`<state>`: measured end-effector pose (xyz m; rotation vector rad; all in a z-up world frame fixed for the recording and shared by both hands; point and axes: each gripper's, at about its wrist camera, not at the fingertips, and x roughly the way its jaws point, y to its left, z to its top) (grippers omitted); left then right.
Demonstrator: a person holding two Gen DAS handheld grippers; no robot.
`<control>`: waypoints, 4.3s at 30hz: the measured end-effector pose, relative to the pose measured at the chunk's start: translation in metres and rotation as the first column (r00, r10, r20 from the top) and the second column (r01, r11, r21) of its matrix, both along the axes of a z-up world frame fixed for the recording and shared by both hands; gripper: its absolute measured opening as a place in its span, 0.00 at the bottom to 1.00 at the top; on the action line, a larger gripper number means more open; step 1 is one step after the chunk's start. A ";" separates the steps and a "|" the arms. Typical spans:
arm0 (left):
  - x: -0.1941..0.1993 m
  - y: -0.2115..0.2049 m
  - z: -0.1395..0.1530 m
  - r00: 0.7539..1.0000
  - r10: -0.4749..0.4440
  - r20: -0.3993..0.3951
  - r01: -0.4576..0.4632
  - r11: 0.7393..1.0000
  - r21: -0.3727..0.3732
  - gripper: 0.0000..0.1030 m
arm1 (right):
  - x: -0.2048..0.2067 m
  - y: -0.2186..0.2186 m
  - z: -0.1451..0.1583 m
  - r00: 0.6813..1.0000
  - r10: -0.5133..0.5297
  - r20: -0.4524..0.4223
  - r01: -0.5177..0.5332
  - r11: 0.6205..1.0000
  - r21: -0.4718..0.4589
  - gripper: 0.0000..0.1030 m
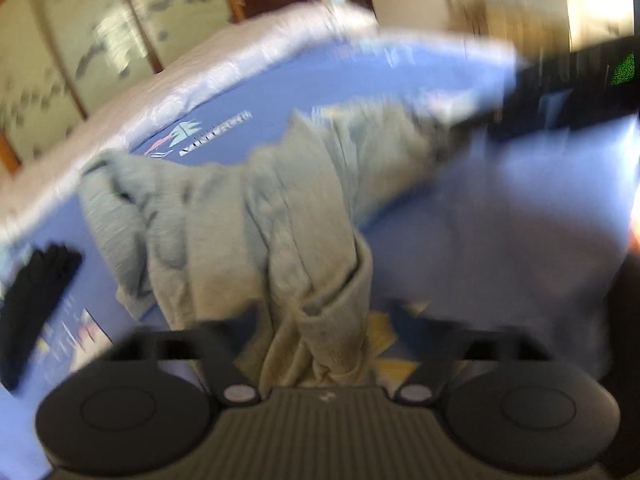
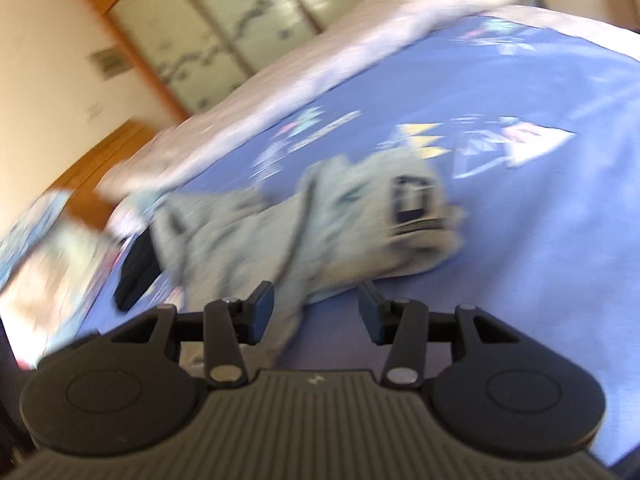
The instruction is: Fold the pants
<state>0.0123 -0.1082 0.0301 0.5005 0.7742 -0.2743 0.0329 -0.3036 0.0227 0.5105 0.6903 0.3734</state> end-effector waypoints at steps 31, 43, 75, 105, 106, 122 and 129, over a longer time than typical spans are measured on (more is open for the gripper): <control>-0.079 0.126 0.067 0.986 0.087 0.140 -0.073 0.992 -0.099 0.89 | 0.014 0.012 -0.013 0.999 0.051 0.004 -0.051 0.996 -0.078 0.54; -0.112 0.179 0.094 0.960 0.208 0.185 -0.171 0.965 -0.199 0.14 | 0.106 0.001 -0.048 0.986 -0.111 -0.126 0.072 0.957 -0.282 0.57; 0.006 0.248 -0.005 0.817 0.490 -0.304 -0.569 0.773 -0.282 0.21 | -0.002 -0.171 -0.017 0.843 -0.538 0.012 0.509 0.790 -0.341 0.64; -0.100 0.362 0.024 0.639 0.672 -0.375 -0.728 0.368 -0.579 0.56 | 0.067 0.017 0.028 0.996 -0.072 -0.058 0.062 0.984 -0.167 0.65; -0.102 0.369 0.018 0.624 0.664 -0.412 -0.738 0.327 -0.591 0.56 | 0.076 0.034 0.036 0.999 -0.034 -0.042 0.026 0.984 -0.176 0.66; -0.082 0.372 -0.022 0.614 0.574 -0.542 -0.756 0.229 -0.614 0.19 | 0.191 0.257 -0.024 0.908 0.252 -0.335 -0.297 0.951 -0.090 0.20; -0.057 0.339 0.014 0.773 0.468 -0.428 -0.605 0.344 -0.718 0.09 | 0.134 0.108 0.065 0.991 0.067 0.120 -0.084 0.986 0.143 0.13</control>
